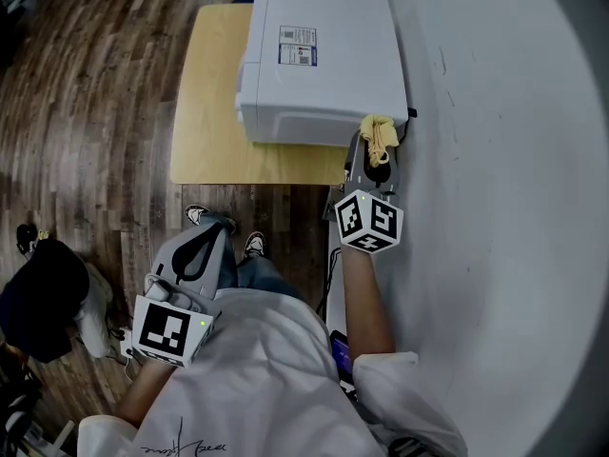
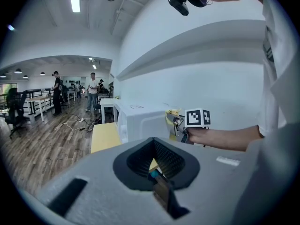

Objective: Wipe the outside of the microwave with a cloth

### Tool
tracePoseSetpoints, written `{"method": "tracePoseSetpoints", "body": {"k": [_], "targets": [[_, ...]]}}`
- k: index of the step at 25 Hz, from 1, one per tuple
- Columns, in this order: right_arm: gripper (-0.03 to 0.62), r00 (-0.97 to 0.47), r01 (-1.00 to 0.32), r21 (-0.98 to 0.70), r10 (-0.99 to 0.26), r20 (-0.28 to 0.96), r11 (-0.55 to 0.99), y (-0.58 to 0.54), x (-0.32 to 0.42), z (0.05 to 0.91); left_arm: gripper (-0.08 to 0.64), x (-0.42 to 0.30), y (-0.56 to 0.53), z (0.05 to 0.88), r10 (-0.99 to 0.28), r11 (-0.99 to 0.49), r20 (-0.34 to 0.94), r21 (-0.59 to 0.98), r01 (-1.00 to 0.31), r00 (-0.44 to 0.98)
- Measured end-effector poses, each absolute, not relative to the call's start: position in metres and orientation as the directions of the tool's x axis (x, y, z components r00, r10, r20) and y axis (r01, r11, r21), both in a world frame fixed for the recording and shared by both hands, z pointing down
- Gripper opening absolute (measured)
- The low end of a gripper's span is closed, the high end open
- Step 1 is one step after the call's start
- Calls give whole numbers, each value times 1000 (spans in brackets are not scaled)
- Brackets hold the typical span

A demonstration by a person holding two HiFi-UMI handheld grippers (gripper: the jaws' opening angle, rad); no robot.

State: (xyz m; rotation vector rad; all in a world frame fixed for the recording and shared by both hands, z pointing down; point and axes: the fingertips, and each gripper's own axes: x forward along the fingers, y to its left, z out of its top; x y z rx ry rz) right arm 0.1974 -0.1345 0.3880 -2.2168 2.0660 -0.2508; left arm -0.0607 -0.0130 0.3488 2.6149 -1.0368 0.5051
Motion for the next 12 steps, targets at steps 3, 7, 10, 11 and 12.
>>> {"method": "tracePoseSetpoints", "body": {"k": [3,7,10,11,12], "targets": [[112,38,-981,-189,-998,53,-48,-135,186,390,-9,-56,-14,344,-611,-704,396,123,-699,685],[112,3,-982,-188,-998,58,-14,-138,169,391,-9,-57,-13,339,-639,-706,385,51,-706,666],[112,-19,-980,-197,-998,57,7,-139,158,392,-9,-59,-13,340,-642,-699,387,60,-713,662],[112,-26,-980,-199,-998,55,15,-140,155,392,-9,-61,-13,340,-646,-694,385,63,-717,659],[114,-34,-979,-202,-998,54,23,-140,152,392,-8,-63,-14,340,-653,-688,382,64,-723,654]]}}
